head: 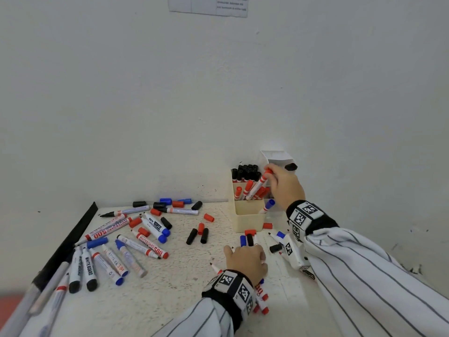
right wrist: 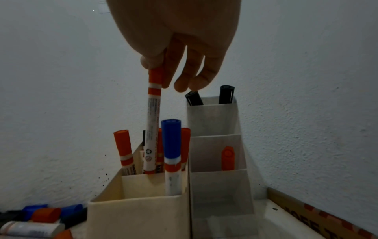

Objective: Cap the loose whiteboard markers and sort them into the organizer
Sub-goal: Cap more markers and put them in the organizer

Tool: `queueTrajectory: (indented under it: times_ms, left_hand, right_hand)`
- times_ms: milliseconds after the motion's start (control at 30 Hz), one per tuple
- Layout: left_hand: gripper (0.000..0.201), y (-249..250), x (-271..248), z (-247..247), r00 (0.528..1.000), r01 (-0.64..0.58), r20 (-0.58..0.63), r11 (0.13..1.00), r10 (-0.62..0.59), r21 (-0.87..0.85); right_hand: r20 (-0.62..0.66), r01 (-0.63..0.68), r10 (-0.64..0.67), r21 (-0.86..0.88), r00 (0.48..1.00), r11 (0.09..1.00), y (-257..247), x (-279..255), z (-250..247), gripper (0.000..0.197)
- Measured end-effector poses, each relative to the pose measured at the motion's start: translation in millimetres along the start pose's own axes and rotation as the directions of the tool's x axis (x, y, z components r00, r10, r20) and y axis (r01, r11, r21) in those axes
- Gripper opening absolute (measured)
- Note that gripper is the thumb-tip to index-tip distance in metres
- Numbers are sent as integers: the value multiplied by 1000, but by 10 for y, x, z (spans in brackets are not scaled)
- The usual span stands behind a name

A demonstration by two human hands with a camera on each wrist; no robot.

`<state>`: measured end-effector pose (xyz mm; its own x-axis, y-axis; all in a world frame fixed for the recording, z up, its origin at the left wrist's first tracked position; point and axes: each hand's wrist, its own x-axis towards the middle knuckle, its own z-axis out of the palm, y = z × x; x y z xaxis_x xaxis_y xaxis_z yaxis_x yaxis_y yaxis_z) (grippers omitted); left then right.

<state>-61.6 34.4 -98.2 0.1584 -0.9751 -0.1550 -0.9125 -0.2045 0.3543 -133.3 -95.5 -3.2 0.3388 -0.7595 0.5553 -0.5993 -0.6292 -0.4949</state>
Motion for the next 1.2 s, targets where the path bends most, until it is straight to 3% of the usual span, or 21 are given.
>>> queueTrajectory:
  times_ms: [100, 267, 400, 500, 567, 667, 733, 800, 900, 933, 967, 1200]
  left_hand:
    - [20, -111, -17, -101, 1000, 28, -1, 980, -29, -198]
    - [11, -397, -62, -226, 993, 94, -12, 835, -120, -542]
    - [9, -680, -149, -349, 984, 69, -84, 776, -155, -627]
    - [12, -907, -232, -432, 977, 89, -100, 786, -188, -612]
    - [17, -1041, -297, -466, 975, 111, -86, 778, -207, -618]
    - [20, -1189, -384, -477, 961, 153, -88, 767, -263, -623]
    - [22, -1257, -406, -457, 947, 174, -110, 773, -301, -610]
    - [22, -1302, -419, -437, 941, 190, -116, 778, -319, -599]
    - [18, -1360, -469, -404, 941, 227, -73, 778, -330, -585]
    - [19, -1381, -496, -391, 941, 243, -56, 779, -334, -578]
    - [21, -1403, -525, -387, 941, 256, -42, 784, -337, -565]
    - [28, -1595, -682, -410, 923, 321, -16, 793, -384, -519]
  right_hand:
    - [-86, 32, -32, 0, 996, 999, -20, 64, -32, 22]
    - [49, -25, 28, -50, 998, 998, -39, 135, 67, 24]
    - [50, -83, 90, -123, 995, 989, -63, 154, 182, 13]
    - [262, -44, 151, -375, 953, 926, -94, 133, 266, 21]
    - [331, -29, 184, -424, 926, 905, -145, 82, 278, 29]
    - [175, -11, 53, -230, 983, 973, -243, -13, 226, 22]
    - [186, 19, -17, -13, 982, 1000, -324, -108, 203, 16]
    - [375, -9, -5, 35, 927, 999, -384, -239, 244, 13]
    - [676, -94, 189, -175, 712, 980, -331, -484, 437, 21]
    - [714, -112, 264, -254, 648, 961, -273, -570, 515, 21]
    - [718, -126, 320, -311, 618, 942, -220, -649, 585, 20]
    - [673, -72, 351, -406, 652, 911, -213, -830, 869, 33]
